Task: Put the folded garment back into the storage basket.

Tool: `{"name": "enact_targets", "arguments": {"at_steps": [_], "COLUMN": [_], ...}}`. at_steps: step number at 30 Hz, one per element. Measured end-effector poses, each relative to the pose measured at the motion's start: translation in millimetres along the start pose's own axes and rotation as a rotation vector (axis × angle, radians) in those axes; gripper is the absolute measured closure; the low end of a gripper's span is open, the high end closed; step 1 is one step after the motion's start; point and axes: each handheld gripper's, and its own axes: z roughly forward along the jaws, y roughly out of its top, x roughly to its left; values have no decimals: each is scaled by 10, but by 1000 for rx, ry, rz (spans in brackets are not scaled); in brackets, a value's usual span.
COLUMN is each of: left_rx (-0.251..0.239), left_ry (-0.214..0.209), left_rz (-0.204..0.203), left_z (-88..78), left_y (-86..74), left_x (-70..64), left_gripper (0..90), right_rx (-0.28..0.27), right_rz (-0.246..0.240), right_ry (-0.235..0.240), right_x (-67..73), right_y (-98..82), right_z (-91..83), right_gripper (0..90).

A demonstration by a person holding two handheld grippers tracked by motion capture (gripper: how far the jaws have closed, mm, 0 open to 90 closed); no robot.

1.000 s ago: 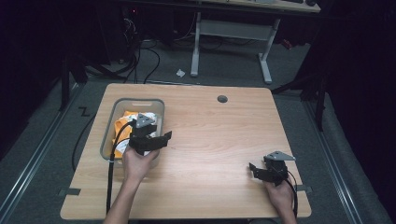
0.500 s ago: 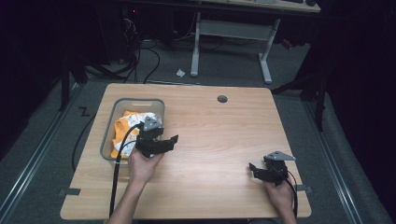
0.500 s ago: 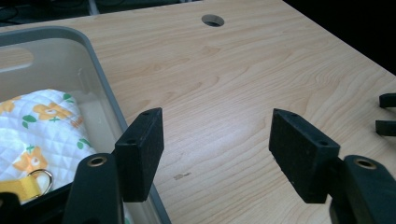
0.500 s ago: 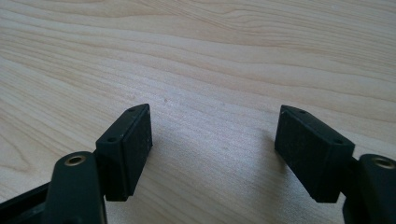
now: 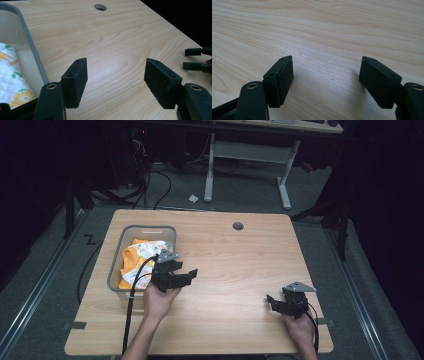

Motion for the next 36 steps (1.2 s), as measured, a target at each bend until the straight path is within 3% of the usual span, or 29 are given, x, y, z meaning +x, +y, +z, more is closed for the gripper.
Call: {"name": "enact_targets", "arguments": {"at_steps": [25, 36], "left_rx": [48, 65], "left_ry": [-34, -45], "left_rz": [31, 24], "left_z": [190, 282], "left_y": [-119, -211], "left_x": [-219, -284], "left_gripper": [349, 348], "right_rx": [0, 0], "right_rz": [0, 0], "right_ry": [0, 0], "right_x": [0, 0], "right_y": [0, 0], "right_z": [0, 0], "right_gripper": [277, 277]}}
